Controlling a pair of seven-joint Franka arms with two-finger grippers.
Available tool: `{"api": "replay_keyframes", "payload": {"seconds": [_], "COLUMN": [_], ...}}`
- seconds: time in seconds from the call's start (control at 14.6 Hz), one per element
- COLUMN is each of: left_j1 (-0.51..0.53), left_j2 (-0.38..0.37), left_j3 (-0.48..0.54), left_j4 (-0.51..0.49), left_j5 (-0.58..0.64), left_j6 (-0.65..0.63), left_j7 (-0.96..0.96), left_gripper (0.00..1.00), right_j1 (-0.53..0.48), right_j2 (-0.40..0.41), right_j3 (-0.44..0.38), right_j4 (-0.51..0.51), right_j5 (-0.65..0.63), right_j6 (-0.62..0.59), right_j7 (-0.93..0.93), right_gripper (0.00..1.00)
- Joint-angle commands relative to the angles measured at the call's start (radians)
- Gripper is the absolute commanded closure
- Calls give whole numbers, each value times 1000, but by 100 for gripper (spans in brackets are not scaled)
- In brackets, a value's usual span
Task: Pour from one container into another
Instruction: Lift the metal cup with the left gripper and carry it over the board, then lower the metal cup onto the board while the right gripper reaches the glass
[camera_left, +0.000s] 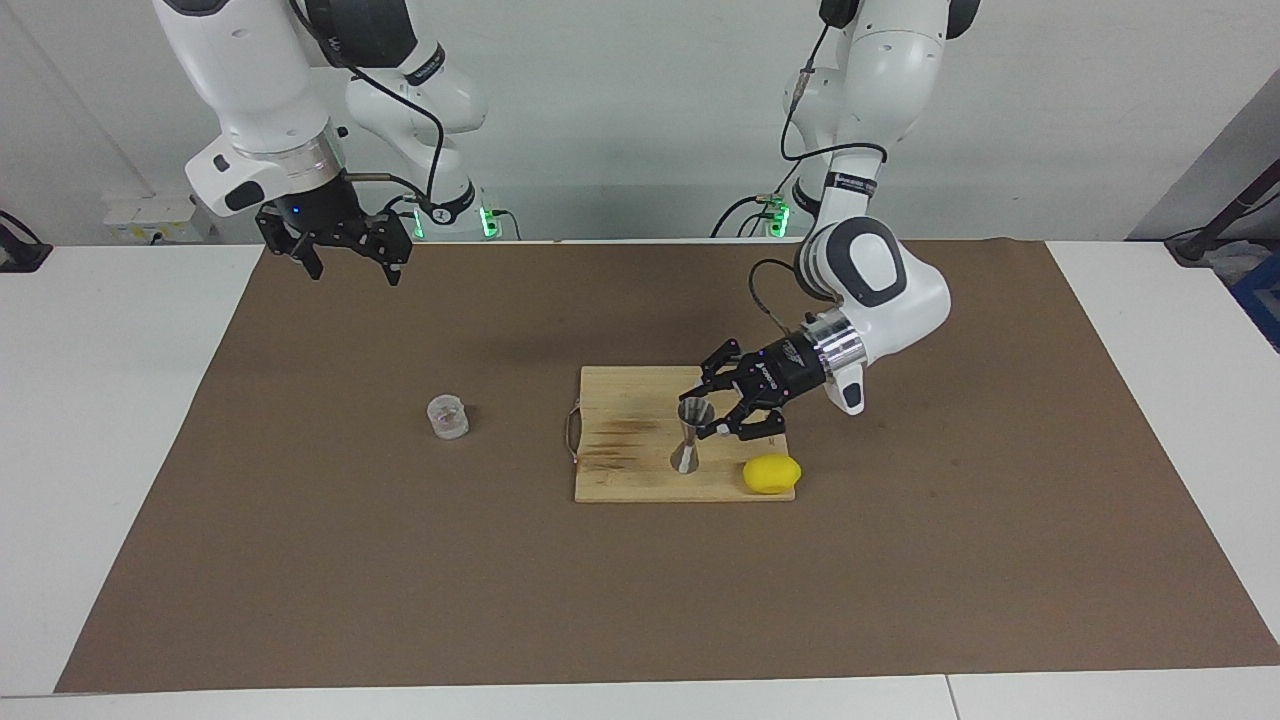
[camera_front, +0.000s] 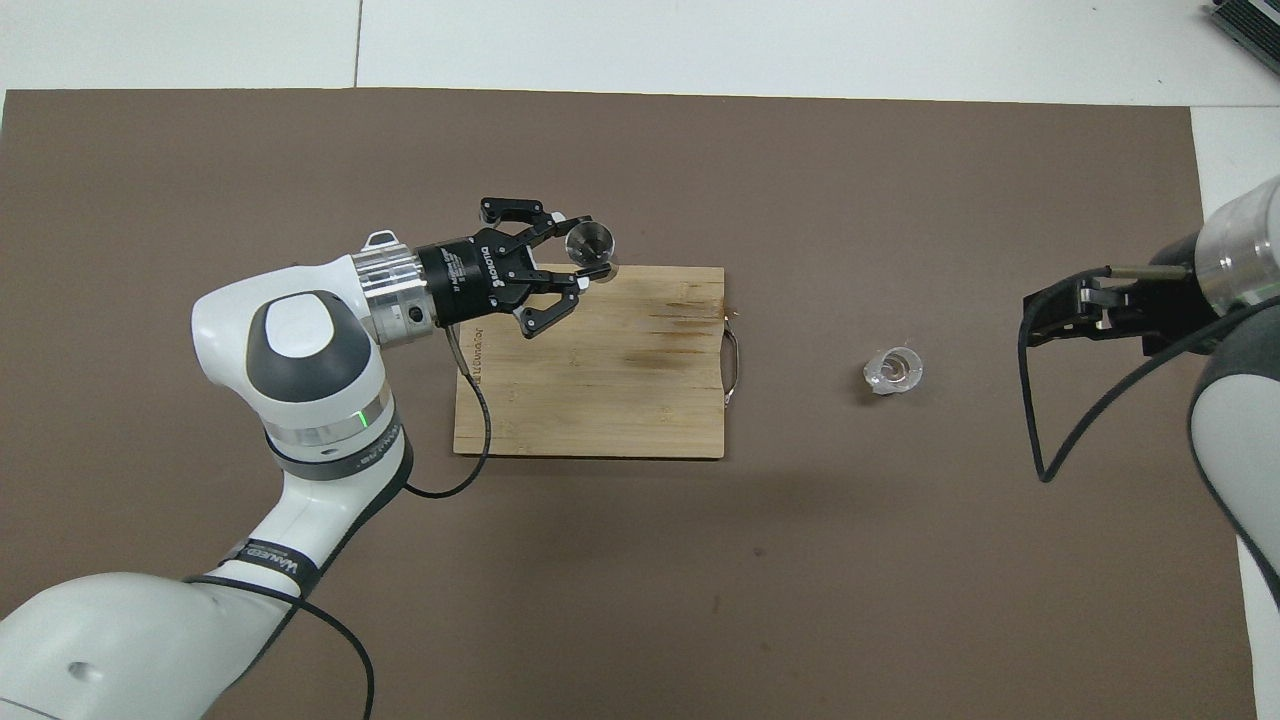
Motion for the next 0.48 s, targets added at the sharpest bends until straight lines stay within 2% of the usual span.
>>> {"api": "replay_keyframes", "payload": {"seconds": [0.0,0.41], "left_j1": [-87,-208], "left_j2": [5,56], "left_j3": [15,19], "left_j4": [-8,15], "left_j5": [-68,-136], "left_j6": [102,254], "left_j7": [-12,-10], "left_gripper": [100,100], "right_j1": [-20,-20], "right_j2": [-15,14], "right_j3": [5,5], "right_j4": [-25,-26], "right_j5": [-3,-3], "right_j6": [34,95], "right_j7": [49,275], "right_gripper": [0,0]}}
